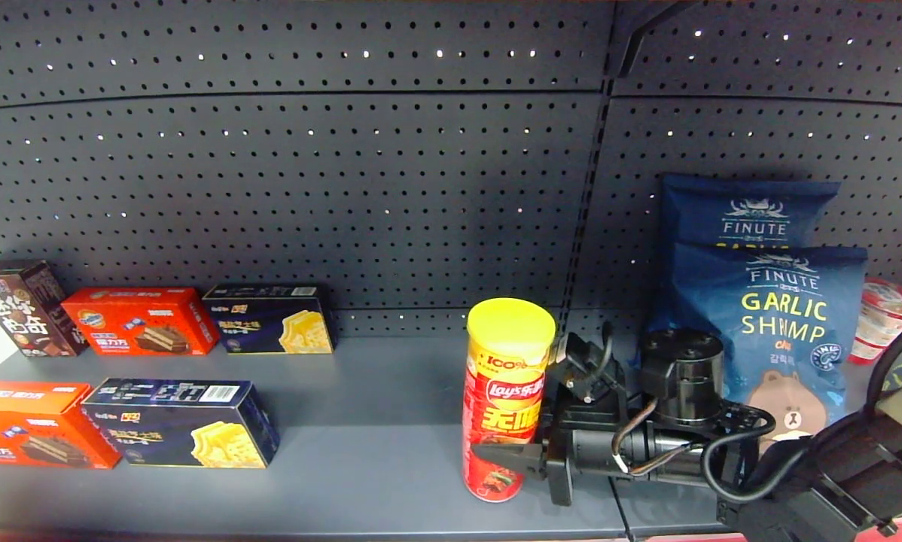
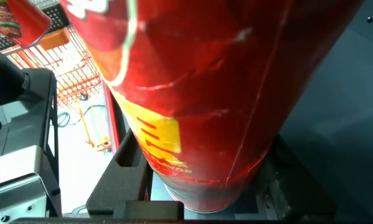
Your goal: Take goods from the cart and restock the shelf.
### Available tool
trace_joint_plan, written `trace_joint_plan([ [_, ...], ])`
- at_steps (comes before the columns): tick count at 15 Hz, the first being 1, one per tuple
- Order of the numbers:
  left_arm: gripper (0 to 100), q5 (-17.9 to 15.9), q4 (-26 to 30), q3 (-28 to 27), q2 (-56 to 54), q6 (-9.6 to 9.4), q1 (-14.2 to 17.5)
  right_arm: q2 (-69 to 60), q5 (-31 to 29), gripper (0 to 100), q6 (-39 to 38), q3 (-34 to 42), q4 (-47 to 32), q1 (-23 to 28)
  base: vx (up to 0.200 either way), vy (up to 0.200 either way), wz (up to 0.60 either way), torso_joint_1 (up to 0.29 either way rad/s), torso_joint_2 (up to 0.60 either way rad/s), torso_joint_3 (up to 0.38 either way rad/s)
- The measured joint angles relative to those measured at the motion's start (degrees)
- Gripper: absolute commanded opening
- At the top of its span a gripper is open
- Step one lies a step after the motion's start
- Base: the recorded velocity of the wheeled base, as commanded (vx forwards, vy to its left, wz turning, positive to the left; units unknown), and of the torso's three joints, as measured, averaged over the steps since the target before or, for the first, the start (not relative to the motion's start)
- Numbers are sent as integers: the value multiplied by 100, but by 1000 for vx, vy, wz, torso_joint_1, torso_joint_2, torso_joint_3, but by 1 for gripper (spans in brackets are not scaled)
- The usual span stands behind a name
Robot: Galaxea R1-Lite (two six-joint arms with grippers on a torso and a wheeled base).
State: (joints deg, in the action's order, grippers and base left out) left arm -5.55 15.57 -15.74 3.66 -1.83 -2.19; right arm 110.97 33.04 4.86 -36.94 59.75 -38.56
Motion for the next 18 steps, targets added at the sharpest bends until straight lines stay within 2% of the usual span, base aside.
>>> trace_joint_plan([
  [18,0,20,-2,39,0,17,0,-119,24,0,44,249,4,194,0,0,0,0,0,0],
])
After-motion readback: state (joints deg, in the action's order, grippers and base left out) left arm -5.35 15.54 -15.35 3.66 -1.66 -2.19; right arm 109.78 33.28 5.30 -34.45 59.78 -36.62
